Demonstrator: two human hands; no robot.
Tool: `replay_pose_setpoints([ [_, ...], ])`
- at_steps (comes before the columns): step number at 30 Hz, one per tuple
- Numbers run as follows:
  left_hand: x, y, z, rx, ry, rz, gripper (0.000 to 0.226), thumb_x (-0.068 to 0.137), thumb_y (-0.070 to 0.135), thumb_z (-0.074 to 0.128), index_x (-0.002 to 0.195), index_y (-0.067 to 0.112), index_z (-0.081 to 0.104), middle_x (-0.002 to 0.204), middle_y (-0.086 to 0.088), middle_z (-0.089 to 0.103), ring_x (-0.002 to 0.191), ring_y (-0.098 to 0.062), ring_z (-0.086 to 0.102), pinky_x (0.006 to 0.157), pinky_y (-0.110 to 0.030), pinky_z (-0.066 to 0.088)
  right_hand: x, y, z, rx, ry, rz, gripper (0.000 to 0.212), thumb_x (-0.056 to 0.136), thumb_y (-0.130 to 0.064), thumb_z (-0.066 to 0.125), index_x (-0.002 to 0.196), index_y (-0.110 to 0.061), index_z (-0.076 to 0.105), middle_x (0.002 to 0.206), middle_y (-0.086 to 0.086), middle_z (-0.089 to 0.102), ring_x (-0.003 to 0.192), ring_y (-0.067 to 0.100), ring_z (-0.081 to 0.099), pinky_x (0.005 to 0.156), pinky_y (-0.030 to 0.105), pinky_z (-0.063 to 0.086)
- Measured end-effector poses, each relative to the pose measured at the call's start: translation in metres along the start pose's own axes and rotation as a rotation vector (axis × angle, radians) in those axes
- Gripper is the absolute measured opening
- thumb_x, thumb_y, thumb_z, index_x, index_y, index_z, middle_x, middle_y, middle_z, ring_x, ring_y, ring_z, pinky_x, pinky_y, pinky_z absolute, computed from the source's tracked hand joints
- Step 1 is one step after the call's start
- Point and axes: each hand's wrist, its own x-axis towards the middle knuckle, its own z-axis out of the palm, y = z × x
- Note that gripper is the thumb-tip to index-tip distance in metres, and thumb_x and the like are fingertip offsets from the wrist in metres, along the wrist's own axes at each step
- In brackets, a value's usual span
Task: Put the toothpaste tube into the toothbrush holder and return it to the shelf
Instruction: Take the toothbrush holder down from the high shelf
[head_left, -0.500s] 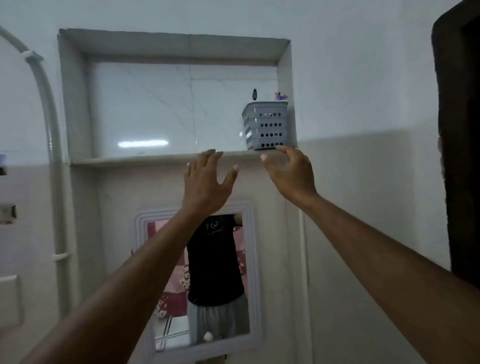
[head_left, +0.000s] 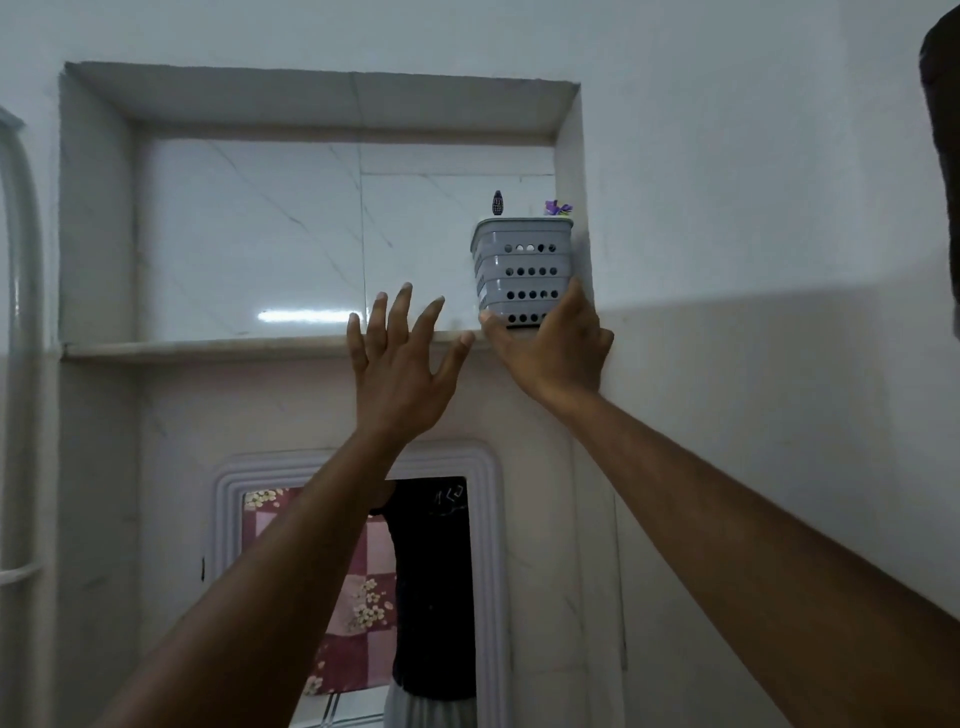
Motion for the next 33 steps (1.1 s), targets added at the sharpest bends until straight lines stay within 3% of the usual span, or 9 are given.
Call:
replay_pose_setpoints([
  [7, 0.0, -0.001, -0.003, 0.011, -0.03, -0.001, 0.065, 0.105, 0.072, 0.031, 0.161, 0.04, 0.039, 0.176, 0.003, 0.021, 0.165, -0.021, 0.004, 0.13, -0.049, -0.009, 0.001, 0.0, -0.007, 0.063, -0.006, 0.016, 0.12, 0.083, -0.076, 0.084, 0.168, -0.009, 0.034, 0.162, 0.011, 0.058, 0.146, 0.034, 0.058, 0.122, 0.05, 0.039],
  [10, 0.003, 0.001, -0.009, 0.007, -0.076, -0.029, 0.067, 0.105, 0.072, 0.031, 0.16, 0.036, 0.043, 0.173, 0.002, 0.029, 0.164, -0.022, 0.012, 0.131, -0.049, -0.003, -0.007, -0.005, -0.018, 0.144, 0.016, 0.03, 0.12, 0.08, -0.071, 0.09, 0.167, -0.01, 0.035, 0.159, 0.01, 0.059, 0.144, 0.034, 0.059, 0.122, 0.053, 0.045],
  [15, 0.003, 0.006, -0.035, -0.166, -0.189, -0.112, 0.069, 0.107, 0.066, 0.033, 0.16, 0.024, 0.045, 0.172, -0.004, 0.035, 0.163, -0.022, 0.019, 0.132, -0.049, -0.003, -0.02, -0.018, -0.044, 0.245, 0.016, 0.029, 0.138, 0.076, -0.072, 0.092, 0.175, -0.011, 0.018, 0.165, 0.011, 0.052, 0.15, 0.035, 0.055, 0.12, 0.057, 0.052],
  [17, -0.002, 0.009, -0.049, -0.259, -0.175, -0.112, 0.068, 0.107, 0.065, 0.036, 0.159, 0.022, 0.046, 0.169, -0.004, 0.04, 0.16, -0.023, 0.028, 0.132, -0.051, 0.008, -0.025, -0.025, -0.054, 0.309, 0.037, 0.038, 0.144, 0.072, -0.075, 0.093, 0.176, -0.012, 0.017, 0.166, 0.009, 0.051, 0.149, 0.031, 0.057, 0.116, 0.049, 0.058],
  [19, -0.01, 0.01, -0.065, -0.349, -0.151, -0.103, 0.067, 0.106, 0.065, 0.041, 0.157, 0.021, 0.048, 0.164, -0.003, 0.046, 0.153, -0.024, 0.04, 0.127, -0.053, 0.028, -0.034, -0.033, -0.064, 0.354, 0.098, 0.055, 0.14, 0.065, -0.074, 0.098, 0.17, -0.013, 0.03, 0.161, 0.003, 0.058, 0.143, 0.025, 0.063, 0.109, 0.036, 0.06],
  [21, -0.022, 0.009, -0.08, -0.394, -0.163, -0.102, 0.067, 0.106, 0.065, 0.044, 0.156, 0.021, 0.05, 0.16, -0.003, 0.049, 0.149, -0.024, 0.045, 0.121, -0.053, 0.038, -0.05, -0.037, -0.073, 0.369, 0.124, 0.049, 0.129, 0.062, -0.072, 0.102, 0.161, -0.014, 0.041, 0.153, -0.001, 0.064, 0.136, 0.021, 0.068, 0.105, 0.035, 0.061],
  [27, -0.08, -0.006, -0.112, -0.41, -0.257, -0.083, 0.063, 0.104, 0.065, 0.049, 0.151, 0.024, 0.053, 0.153, -0.002, 0.056, 0.139, -0.022, 0.054, 0.113, -0.055, 0.046, -0.126, -0.045, -0.094, 0.345, 0.037, 0.096, 0.128, 0.057, -0.078, 0.099, 0.157, -0.018, 0.045, 0.151, -0.005, 0.065, 0.133, 0.018, 0.068, 0.102, 0.046, 0.065],
  [33, -0.182, -0.032, -0.117, -0.442, -0.438, -0.126, 0.068, 0.097, 0.071, 0.048, 0.146, 0.025, 0.055, 0.145, -0.001, 0.062, 0.129, -0.019, 0.062, 0.107, -0.052, 0.053, -0.234, -0.033, -0.103, 0.231, -0.119, 0.247, 0.126, 0.061, -0.068, 0.106, 0.158, -0.017, 0.043, 0.15, -0.002, 0.065, 0.132, 0.023, 0.069, 0.099, 0.044, 0.065],
])
